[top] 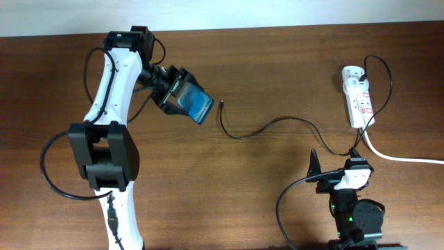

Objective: Plug charger to phone and switch on socket

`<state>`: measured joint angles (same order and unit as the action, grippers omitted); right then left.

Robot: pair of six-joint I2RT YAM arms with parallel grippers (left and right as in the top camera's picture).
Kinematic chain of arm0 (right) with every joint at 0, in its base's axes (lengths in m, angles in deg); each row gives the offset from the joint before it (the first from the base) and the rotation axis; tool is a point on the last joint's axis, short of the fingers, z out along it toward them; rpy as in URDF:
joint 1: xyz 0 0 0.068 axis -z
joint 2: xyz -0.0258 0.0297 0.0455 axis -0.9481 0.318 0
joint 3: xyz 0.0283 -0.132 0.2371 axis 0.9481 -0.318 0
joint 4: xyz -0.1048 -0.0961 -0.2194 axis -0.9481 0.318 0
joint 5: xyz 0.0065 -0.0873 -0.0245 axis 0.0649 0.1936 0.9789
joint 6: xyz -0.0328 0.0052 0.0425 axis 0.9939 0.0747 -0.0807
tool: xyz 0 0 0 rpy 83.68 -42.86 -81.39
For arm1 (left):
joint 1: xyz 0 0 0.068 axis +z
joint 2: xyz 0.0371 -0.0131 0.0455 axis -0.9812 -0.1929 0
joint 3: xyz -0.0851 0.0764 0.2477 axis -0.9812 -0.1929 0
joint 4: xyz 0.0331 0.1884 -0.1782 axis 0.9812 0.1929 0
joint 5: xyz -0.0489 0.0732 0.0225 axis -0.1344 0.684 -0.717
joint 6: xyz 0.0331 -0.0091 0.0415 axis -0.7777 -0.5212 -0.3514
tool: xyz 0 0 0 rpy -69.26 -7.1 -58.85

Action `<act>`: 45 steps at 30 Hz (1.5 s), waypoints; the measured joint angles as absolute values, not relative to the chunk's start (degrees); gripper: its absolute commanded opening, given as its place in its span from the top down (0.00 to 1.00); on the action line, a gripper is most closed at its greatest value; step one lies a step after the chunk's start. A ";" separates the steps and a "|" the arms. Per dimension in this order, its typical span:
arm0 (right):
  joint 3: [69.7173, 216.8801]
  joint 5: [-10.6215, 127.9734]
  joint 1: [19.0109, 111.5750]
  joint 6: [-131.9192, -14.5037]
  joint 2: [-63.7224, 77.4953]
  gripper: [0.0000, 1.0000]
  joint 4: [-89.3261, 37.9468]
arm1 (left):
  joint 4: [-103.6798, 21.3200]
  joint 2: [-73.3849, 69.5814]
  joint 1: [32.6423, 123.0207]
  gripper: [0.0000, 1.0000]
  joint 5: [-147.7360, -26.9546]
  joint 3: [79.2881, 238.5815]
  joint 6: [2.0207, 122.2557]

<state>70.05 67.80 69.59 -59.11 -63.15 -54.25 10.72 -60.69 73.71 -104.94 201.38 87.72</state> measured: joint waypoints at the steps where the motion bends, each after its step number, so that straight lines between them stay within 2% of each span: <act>1: 70.05 67.80 69.59 -59.11 -63.15 0.02 -54.25 | 10.74 -60.69 73.71 1.00 -107.58 201.42 87.94; 11: 70.05 67.80 69.59 -59.18 -63.15 0.02 -54.25 | 14.17 -60.69 73.71 1.00 -132.31 201.42 88.97; 20: 70.05 63.87 69.59 -65.82 -63.15 0.02 -54.57 | 13.30 -60.69 73.71 1.00 -134.99 201.42 88.99; 24: 70.05 59.28 69.59 -67.11 -63.13 0.02 -54.81 | 11.07 -60.69 73.71 1.00 -126.80 201.42 88.99; 29: 71.95 54.29 69.59 -71.16 -57.23 0.02 -53.48 | 10.00 -60.69 73.69 1.00 -105.99 201.45 93.14; 32: 80.65 53.03 69.59 -71.57 -46.00 0.02 -49.72 | 9.89 -60.69 73.71 1.00 -92.09 201.53 97.12; 36: 100.12 52.20 69.59 -71.94 -25.52 0.02 -37.15 | 9.87 -60.69 73.71 1.00 -76.22 201.62 99.39; 41: 120.40 51.52 69.59 -71.97 -5.95 0.02 -20.19 | 9.63 -60.69 73.71 1.00 -66.14 201.64 99.00; 45: 125.15 47.02 69.59 -73.34 2.24 0.02 -24.65 | 8.82 -60.69 73.71 1.00 -63.70 201.64 94.48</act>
<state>125.15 47.02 69.59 -73.34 2.24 -24.65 8.82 -60.69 73.71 -63.70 201.64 94.48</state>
